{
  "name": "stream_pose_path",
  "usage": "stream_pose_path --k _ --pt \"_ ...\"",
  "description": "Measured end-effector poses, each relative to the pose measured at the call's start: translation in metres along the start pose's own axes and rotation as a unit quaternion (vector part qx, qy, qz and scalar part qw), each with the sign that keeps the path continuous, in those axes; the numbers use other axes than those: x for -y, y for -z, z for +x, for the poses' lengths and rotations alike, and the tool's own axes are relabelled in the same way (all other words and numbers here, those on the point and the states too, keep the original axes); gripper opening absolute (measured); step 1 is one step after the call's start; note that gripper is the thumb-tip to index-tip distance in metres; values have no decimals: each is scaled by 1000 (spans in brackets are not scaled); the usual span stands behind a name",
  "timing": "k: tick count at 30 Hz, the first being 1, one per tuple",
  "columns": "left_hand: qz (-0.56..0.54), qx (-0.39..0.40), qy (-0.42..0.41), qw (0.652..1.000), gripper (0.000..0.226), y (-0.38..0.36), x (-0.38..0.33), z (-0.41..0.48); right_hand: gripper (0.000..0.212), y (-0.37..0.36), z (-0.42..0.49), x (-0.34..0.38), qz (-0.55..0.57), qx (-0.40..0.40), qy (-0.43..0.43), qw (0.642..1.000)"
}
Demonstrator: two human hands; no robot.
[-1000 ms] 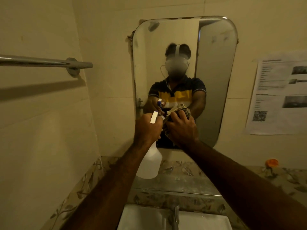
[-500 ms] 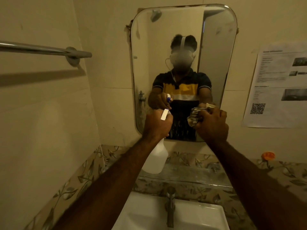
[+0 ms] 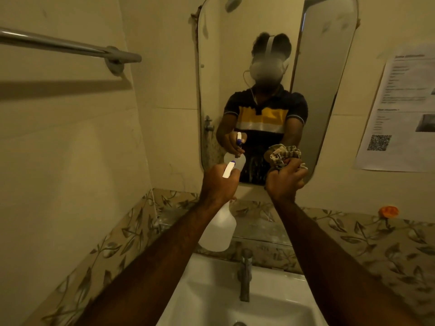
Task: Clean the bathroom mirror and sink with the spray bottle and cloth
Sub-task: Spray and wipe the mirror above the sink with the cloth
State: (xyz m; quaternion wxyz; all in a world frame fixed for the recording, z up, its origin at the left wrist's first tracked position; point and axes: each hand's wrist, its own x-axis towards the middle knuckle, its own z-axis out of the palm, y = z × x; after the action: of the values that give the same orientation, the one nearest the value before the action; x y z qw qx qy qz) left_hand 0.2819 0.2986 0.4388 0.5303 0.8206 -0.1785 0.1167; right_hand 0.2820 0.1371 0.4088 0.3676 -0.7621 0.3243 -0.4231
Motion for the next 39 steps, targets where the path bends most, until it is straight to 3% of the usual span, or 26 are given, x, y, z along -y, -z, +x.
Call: stream_pose_path --k 14,19,21,24,26,30,39 --pt "35 -101 24 994 21 74 55 26 53 -105 -71 61 40 78 41 995" --pt "48 -106 20 993 21 93 67 37 57 -132 -87 79 -37 127 95 987" --pt "42 -102 16 994 24 94 71 42 59 -133 -89 78 -106 132 160 972" --pt "37 -88 8 995 25 85 72 45 55 -129 -88 72 -218 161 289 918" --pt "21 -78 5 997 22 75 71 44 59 -125 -84 68 -270 169 327 889" --pt "4 -62 7 998 23 56 68 42 56 -115 -76 59 -317 178 359 859" --pt "-11 -19 13 1000 19 6 49 27 54 -59 -42 5 -338 174 359 852"
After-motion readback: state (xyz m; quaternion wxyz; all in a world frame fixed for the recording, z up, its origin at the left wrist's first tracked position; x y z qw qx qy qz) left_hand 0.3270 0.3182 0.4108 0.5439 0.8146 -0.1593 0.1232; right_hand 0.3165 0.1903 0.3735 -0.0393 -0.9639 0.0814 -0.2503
